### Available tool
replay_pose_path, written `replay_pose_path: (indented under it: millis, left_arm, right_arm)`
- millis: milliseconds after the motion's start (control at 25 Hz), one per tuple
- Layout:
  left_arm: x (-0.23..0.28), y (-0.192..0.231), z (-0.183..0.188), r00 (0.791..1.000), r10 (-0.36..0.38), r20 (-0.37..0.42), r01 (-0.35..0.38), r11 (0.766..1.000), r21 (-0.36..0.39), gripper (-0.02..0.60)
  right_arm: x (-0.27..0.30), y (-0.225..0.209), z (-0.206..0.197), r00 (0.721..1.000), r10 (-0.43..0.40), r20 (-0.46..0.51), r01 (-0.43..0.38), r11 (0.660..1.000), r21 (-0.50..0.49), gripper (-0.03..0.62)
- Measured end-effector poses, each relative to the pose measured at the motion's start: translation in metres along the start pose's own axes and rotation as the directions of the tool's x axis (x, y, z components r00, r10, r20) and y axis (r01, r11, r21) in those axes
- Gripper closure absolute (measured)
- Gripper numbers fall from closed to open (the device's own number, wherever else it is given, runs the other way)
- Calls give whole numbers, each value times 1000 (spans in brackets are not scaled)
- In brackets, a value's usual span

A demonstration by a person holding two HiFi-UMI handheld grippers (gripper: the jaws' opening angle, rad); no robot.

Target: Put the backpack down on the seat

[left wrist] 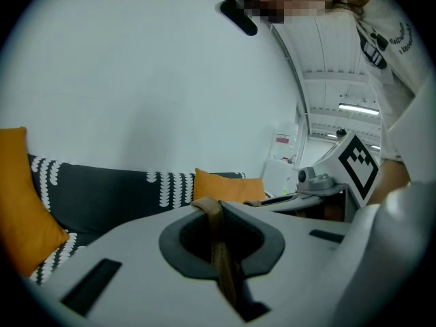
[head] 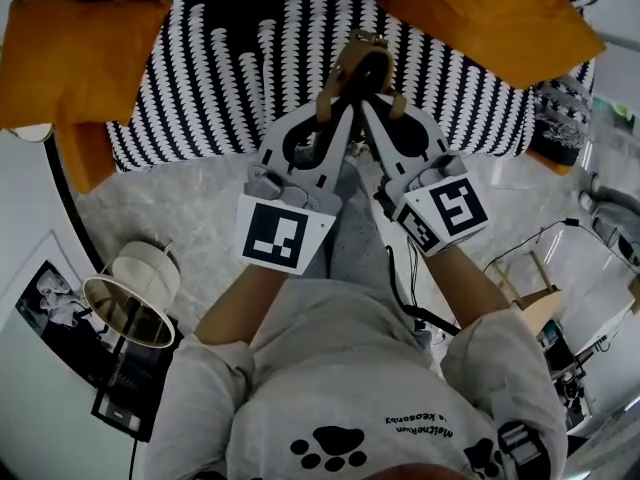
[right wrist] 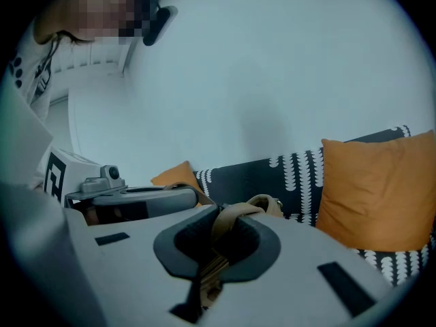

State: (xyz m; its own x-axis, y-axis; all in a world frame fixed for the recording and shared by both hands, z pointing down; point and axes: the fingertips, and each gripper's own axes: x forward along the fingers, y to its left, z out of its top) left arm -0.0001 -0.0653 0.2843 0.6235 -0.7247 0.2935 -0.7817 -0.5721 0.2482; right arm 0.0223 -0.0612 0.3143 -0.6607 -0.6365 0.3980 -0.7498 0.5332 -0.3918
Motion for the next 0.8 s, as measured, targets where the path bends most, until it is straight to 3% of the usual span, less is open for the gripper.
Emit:
replay_pose_path:
  millis: [520,800]
  left_arm:
    - [32,18,-60,999,-10,-49,12,999,38,563]
    - [18,19,-89,998,0,-59,2,1000,30,563]
  right_arm:
    - [29,-40,-48,999,-37,-2,37,999,21,559]
    - [32,-33,-78,999,-44,-17,45,998,44,559]
